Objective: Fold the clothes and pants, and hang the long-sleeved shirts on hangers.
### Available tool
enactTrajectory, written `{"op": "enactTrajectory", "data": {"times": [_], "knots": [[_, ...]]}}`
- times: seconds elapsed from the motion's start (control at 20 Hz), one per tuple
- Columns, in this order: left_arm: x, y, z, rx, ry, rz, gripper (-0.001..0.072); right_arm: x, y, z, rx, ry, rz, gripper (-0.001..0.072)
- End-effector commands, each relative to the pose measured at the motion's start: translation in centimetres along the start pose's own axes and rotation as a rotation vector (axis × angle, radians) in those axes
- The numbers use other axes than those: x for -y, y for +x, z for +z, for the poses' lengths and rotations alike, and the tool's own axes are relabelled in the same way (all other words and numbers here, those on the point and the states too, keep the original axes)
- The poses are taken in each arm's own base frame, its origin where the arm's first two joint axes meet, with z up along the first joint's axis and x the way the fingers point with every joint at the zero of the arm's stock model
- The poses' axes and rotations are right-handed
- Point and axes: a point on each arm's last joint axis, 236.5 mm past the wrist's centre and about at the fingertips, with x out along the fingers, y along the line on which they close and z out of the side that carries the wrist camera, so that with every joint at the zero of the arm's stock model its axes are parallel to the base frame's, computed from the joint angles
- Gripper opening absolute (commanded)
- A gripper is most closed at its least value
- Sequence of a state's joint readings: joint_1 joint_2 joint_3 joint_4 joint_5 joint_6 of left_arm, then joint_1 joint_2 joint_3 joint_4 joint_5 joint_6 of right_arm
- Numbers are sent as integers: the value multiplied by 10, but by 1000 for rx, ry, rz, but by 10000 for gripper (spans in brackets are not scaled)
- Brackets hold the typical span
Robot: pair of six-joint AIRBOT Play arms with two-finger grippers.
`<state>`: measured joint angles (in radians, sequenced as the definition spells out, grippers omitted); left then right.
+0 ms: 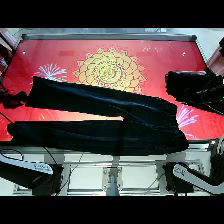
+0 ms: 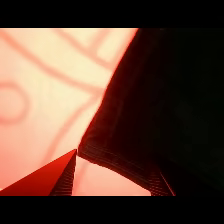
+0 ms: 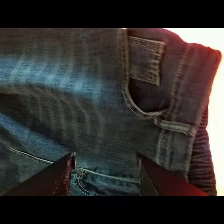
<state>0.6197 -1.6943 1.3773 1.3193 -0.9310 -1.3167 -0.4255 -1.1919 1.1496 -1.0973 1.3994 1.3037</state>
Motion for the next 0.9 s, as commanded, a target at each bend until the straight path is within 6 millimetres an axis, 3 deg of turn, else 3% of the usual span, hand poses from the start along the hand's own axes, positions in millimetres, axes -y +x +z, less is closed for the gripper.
{"op": "enactTrajectory", "data": {"times": [0.0, 0.15, 0.2, 0.35, 0.4, 0.55, 0.65, 0.85], "knots": [[-12, 6, 1, 6, 3, 44, 503, -6, 3, 5, 18, -1, -4, 435], [-9, 15, -3, -13, -2, 32, 482, -5, 3, 6, 20, 10, -5, 435], [-7, 16, -3, -13, -1, 28, 408, -5, 3, 6, 20, 17, -5, 435], [-6, 15, -8, -32, 0, 25, 62, -6, 3, 6, 20, 19, -5, 435], [-8, 15, -12, -52, 10, 29, 30, -5, 3, 6, 20, 19, -5, 435], [-29, 6, -31, -131, 35, 95, 28, -5, 3, 6, 20, 19, -6, 435], [-62, -12, -41, -171, -1, 216, 28, -5, 3, 6, 20, 19, -7, 435], [-136, -86, -47, -159, -57, 472, 28, -1, 4, 12, 43, 30, -22, 434]]}}
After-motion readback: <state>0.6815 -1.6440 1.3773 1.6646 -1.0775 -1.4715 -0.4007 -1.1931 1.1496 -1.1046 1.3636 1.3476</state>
